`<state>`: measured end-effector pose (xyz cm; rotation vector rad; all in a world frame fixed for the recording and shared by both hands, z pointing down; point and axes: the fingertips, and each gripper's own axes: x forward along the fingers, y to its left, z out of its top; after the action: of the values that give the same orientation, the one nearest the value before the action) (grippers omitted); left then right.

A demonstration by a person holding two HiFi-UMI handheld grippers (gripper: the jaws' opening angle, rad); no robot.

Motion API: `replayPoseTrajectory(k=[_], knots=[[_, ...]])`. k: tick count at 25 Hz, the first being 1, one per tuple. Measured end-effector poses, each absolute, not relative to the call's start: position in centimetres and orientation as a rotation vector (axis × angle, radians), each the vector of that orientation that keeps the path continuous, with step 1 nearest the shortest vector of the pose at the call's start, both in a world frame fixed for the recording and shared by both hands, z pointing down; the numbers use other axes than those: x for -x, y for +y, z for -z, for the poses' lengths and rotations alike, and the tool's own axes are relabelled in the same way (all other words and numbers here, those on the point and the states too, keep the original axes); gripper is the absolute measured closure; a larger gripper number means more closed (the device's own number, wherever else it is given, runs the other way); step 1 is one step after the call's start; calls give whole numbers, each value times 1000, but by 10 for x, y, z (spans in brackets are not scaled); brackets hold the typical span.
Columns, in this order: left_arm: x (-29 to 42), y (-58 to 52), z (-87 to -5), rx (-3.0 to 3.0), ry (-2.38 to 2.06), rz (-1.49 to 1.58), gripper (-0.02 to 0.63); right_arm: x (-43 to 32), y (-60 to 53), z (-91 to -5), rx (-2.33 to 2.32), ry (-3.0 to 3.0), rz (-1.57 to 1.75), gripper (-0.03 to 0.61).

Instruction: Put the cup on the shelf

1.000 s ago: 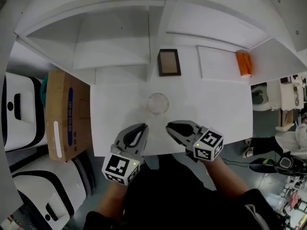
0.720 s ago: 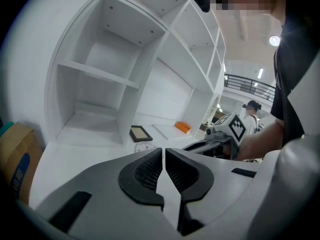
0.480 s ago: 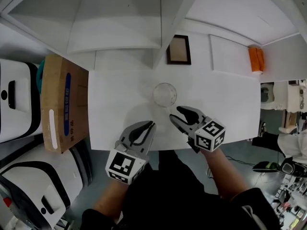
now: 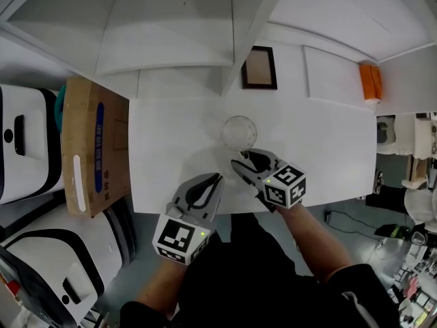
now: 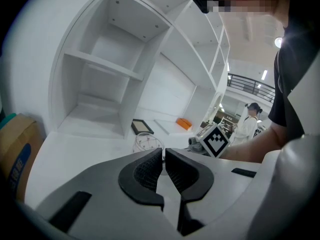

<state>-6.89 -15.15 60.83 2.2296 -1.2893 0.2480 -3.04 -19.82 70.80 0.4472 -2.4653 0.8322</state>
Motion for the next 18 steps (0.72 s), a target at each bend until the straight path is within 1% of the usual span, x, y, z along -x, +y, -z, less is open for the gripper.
replayPoseTrajectory(k=[1,3,4,7,13,18], knots=[[71,-151,-608,-2227,-1292,-250,584,32,-200,-710,-473,-2458,-830,436],[75,-150,-608,-2225,-1303,-251,584,35,-204,-712,-526,-2447,-850,497],[77,-150,-607,-2222,-1309,-249,584,36,-205,-713,-544,-2445,-873,517],[83,-148,-605,-2206,-1318,-244,584,40,-206,-713,-557,-2445,-919,520],[89,-146,-590,-2218,-1340,-258,584,49,-206,-701,-523,-2496,-901,537],[103,-146,-560,-2242,-1419,-266,584,48,-205,-684,-522,-2547,-768,545]])
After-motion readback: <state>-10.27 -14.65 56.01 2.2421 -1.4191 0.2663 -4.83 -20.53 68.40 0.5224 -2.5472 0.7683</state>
